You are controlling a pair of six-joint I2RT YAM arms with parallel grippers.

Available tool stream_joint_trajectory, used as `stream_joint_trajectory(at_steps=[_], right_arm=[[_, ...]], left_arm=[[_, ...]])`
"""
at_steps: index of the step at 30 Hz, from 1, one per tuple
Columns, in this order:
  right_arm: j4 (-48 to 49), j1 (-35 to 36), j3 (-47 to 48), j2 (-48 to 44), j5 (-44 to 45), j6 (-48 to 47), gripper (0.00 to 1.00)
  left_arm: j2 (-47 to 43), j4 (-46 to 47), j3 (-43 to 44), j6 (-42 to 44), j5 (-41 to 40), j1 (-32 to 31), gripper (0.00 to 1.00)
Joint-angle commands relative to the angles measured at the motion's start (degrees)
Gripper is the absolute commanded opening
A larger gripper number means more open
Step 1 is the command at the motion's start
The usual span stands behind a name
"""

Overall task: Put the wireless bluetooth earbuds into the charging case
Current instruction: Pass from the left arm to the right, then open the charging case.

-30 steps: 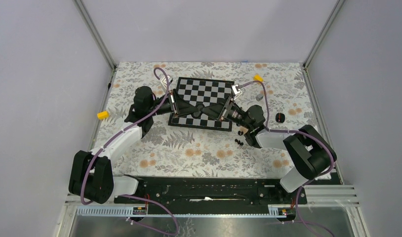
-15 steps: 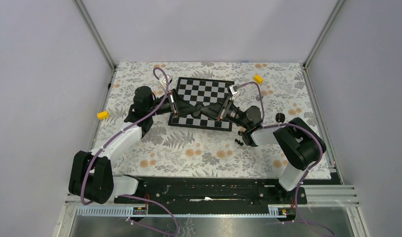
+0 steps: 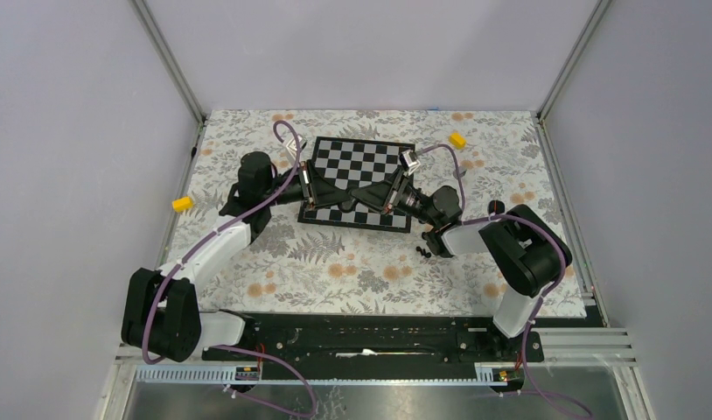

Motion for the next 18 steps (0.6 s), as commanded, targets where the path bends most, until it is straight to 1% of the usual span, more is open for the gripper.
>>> stream_joint_trajectory(at_steps=[1,2,4,8,13,18], right_arm=[[7.9,0.2,1.9,1.0,-1.4,0.3,0.0],[8.0,0.2,1.9,1.2,-1.6,0.5,0.0],[8.1,0.2,1.6,1.0,-1.9,0.6,0.0],[8.4,0.1,2.0,0.4,-3.6,0.1,0.0],[8.4,0.1,2.8,-0.2,-5.5,-0.2,0.0],[8.5,0.0,2.9,-0.1,-5.9,-0.5,0.0]], left_arm=[[-1.1,-5.1,5.1,3.4,0.1,0.0,0.14],[-0.8,-6.9,6.0,4.6,0.0,0.0,0.18],[-0.4,-7.8,6.6,5.1,0.6,0.1,0.22],[-0.4,-2.9,5.2,1.5,2.4,1.2,0.29],[-0.6,3.0,2.7,-2.8,4.1,3.2,0.3],[-1.7,3.1,2.3,-3.3,4.6,5.2,0.3]])
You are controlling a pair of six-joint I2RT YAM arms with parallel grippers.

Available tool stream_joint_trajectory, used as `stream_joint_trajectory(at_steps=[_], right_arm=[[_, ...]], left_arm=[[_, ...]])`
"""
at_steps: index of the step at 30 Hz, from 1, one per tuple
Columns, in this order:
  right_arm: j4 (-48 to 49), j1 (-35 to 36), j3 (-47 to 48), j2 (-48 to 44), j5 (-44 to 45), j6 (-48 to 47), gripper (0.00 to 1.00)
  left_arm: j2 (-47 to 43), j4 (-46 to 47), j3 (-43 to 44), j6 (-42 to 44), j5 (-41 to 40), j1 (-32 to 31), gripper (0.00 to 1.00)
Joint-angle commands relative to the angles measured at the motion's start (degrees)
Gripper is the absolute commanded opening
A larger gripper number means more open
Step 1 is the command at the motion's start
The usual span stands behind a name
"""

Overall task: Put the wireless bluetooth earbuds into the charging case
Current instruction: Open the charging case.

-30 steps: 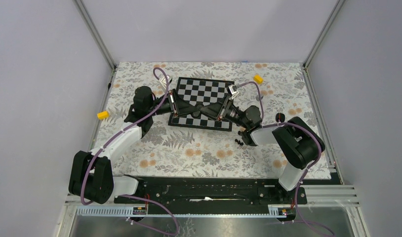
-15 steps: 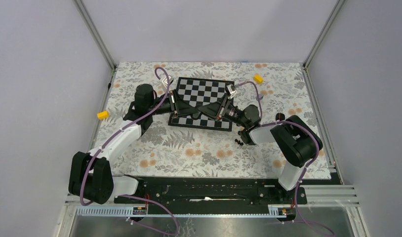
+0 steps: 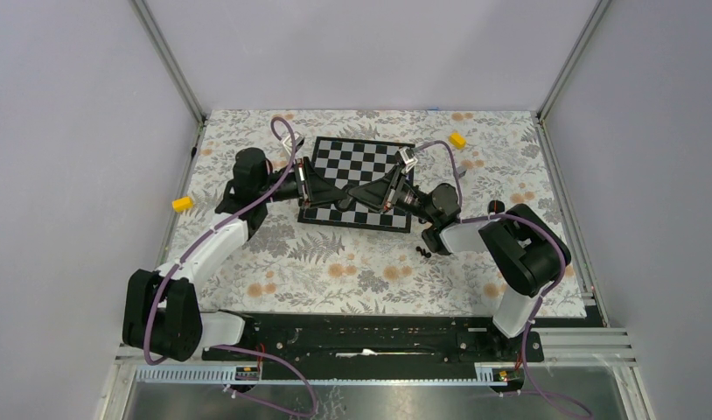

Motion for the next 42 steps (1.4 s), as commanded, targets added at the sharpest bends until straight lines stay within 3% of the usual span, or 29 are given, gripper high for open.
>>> stream_joint_trajectory(at_steps=[1,9,14,19,22,27,30,36,42], right_arm=[[7.8,-0.1,1.0,-0.6,-4.1,-2.1,0.0],[8.0,-0.1,1.2,-0.7,-4.6,-2.2,0.0],[7.9,-0.1,1.4,-0.9,-5.1,-2.3,0.0],[8.0,-0.1,2.2,-0.6,-5.4,-2.0,0.0],[8.1,-0.1,2.6,-0.4,-5.6,-1.8,0.0],[8.0,-0.2,3.3,-0.3,-6.3,-1.3,0.0],[8.0,-0.1,3.5,-0.4,-6.5,-1.1,0.0],[8.1,-0.1,3.9,-0.2,-6.9,-0.5,0.0],[8.1,-0.2,4.2,-0.3,-7.4,-0.2,0.0]], left_arm=[[-1.9,5.9,0.0,-2.2,0.9,3.2,0.3],[-1.6,11.2,-1.9,-6.2,2.0,4.3,0.33],[-1.8,10.7,-2.1,-5.8,2.0,5.0,0.48],[-1.4,11.6,-2.2,-6.0,3.0,5.2,0.53],[-0.9,12.0,-1.8,-5.6,5.2,5.1,0.64],[-2.0,-1.0,1.4,4.8,7.6,5.1,0.79],[-2.9,-4.6,1.9,8.4,8.5,5.0,0.78],[-3.7,-4.3,1.2,8.0,9.0,4.6,0.66],[-2.8,6.2,-1.0,0.4,9.9,2.7,0.64]])
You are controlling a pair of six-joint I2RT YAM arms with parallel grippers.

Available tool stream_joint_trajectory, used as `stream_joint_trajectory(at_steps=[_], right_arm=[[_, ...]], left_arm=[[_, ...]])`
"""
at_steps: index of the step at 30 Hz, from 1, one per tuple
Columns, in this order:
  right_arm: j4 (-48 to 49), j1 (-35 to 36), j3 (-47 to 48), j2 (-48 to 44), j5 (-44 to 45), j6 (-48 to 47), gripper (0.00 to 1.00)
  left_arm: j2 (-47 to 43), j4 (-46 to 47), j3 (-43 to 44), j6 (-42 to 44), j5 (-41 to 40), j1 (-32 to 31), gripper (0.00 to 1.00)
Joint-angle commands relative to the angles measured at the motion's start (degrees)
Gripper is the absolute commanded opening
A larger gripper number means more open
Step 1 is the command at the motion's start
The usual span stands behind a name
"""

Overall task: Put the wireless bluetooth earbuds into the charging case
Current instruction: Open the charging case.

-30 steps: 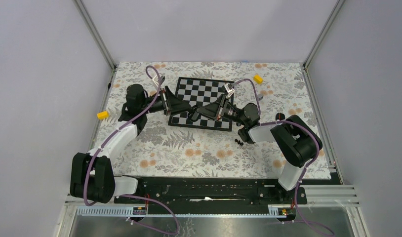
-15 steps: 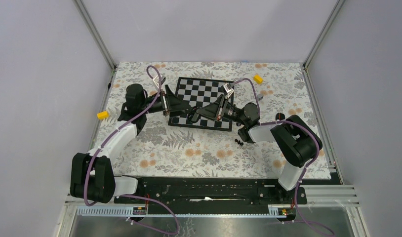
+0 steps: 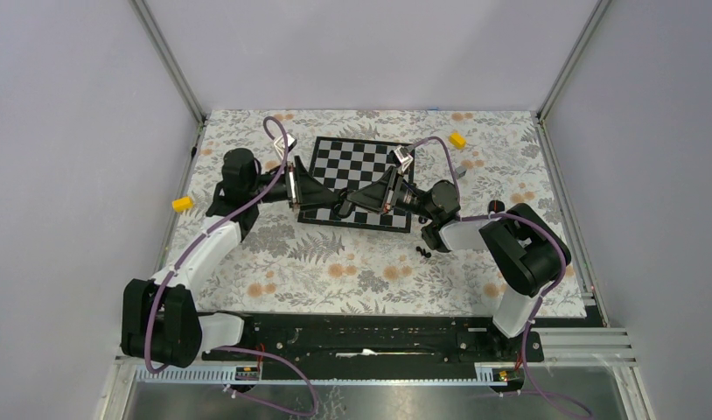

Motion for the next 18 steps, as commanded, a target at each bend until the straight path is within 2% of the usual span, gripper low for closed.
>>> stream_joint_trajectory(at_steps=[1,9,15,18], right_arm=[[8.7,-0.2,2.5,-0.4,-1.5,0.5,0.0],[8.7,-0.2,2.3,-0.7,-2.1,1.1,0.0],[8.7,-0.2,2.4,-1.1,-2.4,1.1,0.0],[8.7,-0.2,2.6,-1.3,-2.5,1.2,0.0]], left_arm=[[-0.2,8.6,-0.2,-3.6,2.2,-1.5,0.64],[0.5,11.4,-0.6,-5.0,1.4,-1.6,0.5],[1.0,9.8,-0.7,-3.5,0.7,-2.0,0.56],[1.0,7.4,0.1,-1.4,0.0,-2.7,0.56]])
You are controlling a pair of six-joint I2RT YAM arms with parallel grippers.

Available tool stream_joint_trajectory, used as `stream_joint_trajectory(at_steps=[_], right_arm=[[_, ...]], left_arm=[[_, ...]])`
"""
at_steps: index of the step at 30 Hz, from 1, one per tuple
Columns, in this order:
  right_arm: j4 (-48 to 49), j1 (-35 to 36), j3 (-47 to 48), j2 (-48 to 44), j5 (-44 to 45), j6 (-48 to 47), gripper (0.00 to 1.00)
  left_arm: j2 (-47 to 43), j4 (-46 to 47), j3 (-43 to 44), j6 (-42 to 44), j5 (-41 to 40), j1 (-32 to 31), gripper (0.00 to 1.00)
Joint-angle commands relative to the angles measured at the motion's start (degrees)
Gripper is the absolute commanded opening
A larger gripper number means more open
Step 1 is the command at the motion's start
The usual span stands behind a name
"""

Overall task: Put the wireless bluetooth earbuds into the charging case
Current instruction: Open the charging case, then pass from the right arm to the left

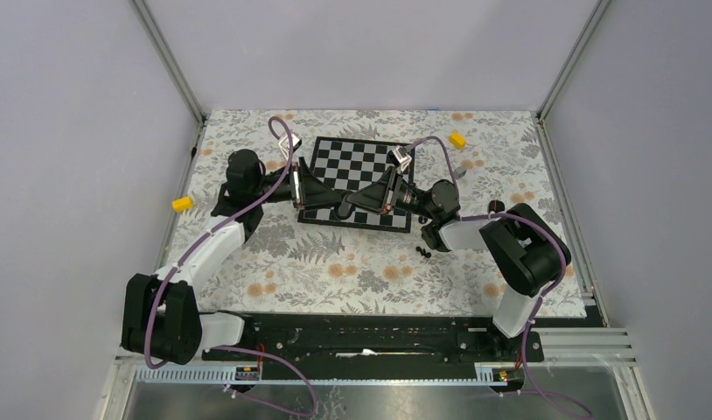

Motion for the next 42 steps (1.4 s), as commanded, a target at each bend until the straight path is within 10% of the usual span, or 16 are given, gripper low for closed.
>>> stream_joint_trajectory(at_steps=[1,19,36,42], right_arm=[[8.7,-0.2,2.4,-1.2,-1.4,0.3,0.0],[8.7,-0.2,1.9,-2.2,-2.0,0.3,0.0],[8.7,-0.2,2.0,-2.6,-2.6,0.1,0.0],[8.7,-0.2,1.9,-2.5,-2.5,0.2,0.0]], left_arm=[[-0.1,-1.4,1.5,4.5,-0.4,-1.0,0.56],[0.3,-16.5,6.0,13.6,-5.5,0.7,0.48],[-0.9,-6.0,1.3,5.2,-1.4,5.6,0.48],[-1.2,14.2,-3.0,-9.0,3.2,6.5,0.68]])
